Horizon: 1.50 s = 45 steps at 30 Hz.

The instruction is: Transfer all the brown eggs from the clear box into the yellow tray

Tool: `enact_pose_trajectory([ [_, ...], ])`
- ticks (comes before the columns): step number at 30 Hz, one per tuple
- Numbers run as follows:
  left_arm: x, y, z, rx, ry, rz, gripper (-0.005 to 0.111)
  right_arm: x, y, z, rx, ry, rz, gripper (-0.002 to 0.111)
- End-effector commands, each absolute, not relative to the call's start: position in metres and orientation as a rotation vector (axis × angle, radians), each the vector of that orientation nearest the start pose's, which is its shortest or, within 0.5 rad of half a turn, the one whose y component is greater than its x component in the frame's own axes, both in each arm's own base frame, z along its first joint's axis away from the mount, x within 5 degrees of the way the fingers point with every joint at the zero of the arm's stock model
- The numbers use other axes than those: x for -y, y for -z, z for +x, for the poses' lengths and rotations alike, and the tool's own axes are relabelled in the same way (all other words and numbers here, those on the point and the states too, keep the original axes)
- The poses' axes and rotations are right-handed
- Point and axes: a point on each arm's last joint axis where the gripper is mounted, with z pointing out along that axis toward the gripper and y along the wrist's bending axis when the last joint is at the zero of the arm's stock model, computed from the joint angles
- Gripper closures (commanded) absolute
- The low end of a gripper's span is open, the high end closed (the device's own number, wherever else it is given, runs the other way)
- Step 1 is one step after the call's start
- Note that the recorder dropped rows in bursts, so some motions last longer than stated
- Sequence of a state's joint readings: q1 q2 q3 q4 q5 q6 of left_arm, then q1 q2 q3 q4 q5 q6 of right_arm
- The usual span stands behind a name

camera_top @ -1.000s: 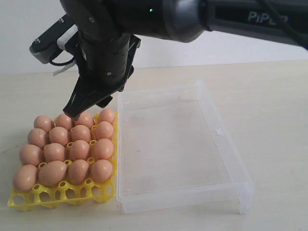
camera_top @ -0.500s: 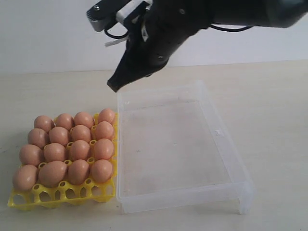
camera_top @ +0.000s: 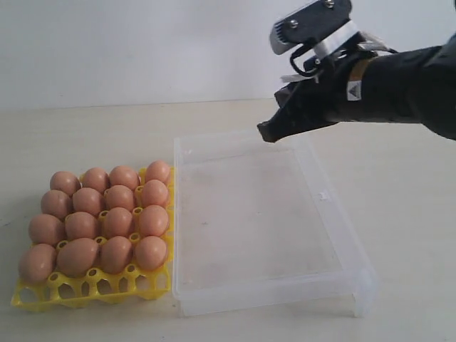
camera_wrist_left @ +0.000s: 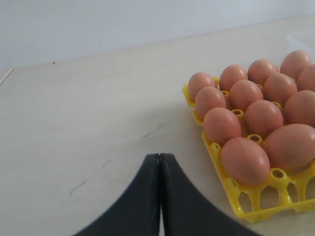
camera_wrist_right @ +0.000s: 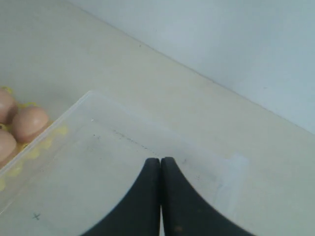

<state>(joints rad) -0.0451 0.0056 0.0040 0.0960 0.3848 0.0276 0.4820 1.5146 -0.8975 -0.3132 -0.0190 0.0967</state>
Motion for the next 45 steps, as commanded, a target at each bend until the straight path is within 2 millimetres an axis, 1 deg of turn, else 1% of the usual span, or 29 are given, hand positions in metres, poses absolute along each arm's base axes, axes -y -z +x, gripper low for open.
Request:
enact_pose_trajectory([
  [1,0.0,-0.179,0.053,-1.857,-0.073,0.125,0.107,-0.118,-0.269,0.269,-1.753,-0.261,-0.505,0.108],
  [2,0.0,-0.179,0.053,-1.857,-0.073,0.125,0.107,-0.108,-0.272,0.26,-1.681,-0.29,-0.422,0.108],
  [3,0.0,-0.179,0.053,-1.857,-0.073,0.125,0.107,-0.094,-0.281,0.248,-1.569,-0.302,-0.298,0.108],
  [5,0.0,-0.179,0.053,-1.857,-0.073,0.125,0.107,-0.063,-0.286,0.222,-1.423,-0.231,-0.065,0.108],
  [6,0.0,-0.179,0.053,-1.857,-0.073,0.125,0.107,-0.053,-0.284,0.212,-1.406,-0.178,-0.005,0.108],
  [7,0.0,-0.179,0.053,-1.857,-0.073,0.125,0.107,-0.043,-0.28,0.2,-1.427,-0.115,0.03,0.108],
  [8,0.0,-0.179,0.053,-1.857,-0.073,0.125,0.107,-0.039,-0.275,0.193,-1.451,-0.085,0.022,0.108],
  [9,0.0,-0.179,0.053,-1.857,-0.073,0.125,0.107,-0.037,-0.273,0.185,-1.474,-0.077,-0.001,0.108],
  [12,0.0,-0.179,0.053,-1.857,-0.073,0.125,0.107,-0.039,-0.269,0.175,-1.563,-0.109,-0.064,0.108],
  [14,0.0,-0.179,0.053,-1.857,-0.073,0.125,0.107,-0.042,-0.266,0.167,-1.634,-0.106,-0.148,0.108],
  [18,0.0,-0.179,0.053,-1.857,-0.073,0.125,0.107,-0.044,-0.264,0.151,-1.717,-0.102,-0.304,0.108],
  [20,0.0,-0.179,0.053,-1.857,-0.073,0.125,0.107,-0.043,-0.268,0.143,-1.702,-0.089,-0.358,0.108],
  [23,0.0,-0.179,0.053,-1.857,-0.073,0.125,0.107,-0.04,-0.278,0.132,-1.633,-0.091,-0.348,0.108],
  [26,0.0,-0.179,0.053,-1.857,-0.073,0.125,0.107,-0.039,-0.28,0.122,-1.639,-0.12,-0.369,0.108],
  [30,0.0,-0.179,0.053,-1.857,-0.073,0.125,0.107,-0.041,-0.275,0.116,-1.701,-0.162,-0.408,0.108],
  [35,0.0,-0.179,0.053,-1.857,-0.073,0.125,0.107,-0.041,-0.274,0.116,-1.662,-0.029,-0.556,0.108],
  [41,0.0,-0.179,0.053,-1.857,-0.073,0.125,0.107,-0.041,-0.274,0.115,-1.658,-0.014,-0.575,0.108],
  [42,0.0,-0.179,0.053,-1.857,-0.073,0.125,0.107,-0.041,-0.274,0.114,-1.659,-0.014,-0.581,0.108],
  [45,0.0,-0.179,0.053,-1.857,-0.073,0.125,0.107,-0.037,-0.272,0.097,-1.663,-0.026,-0.611,0.108],
])
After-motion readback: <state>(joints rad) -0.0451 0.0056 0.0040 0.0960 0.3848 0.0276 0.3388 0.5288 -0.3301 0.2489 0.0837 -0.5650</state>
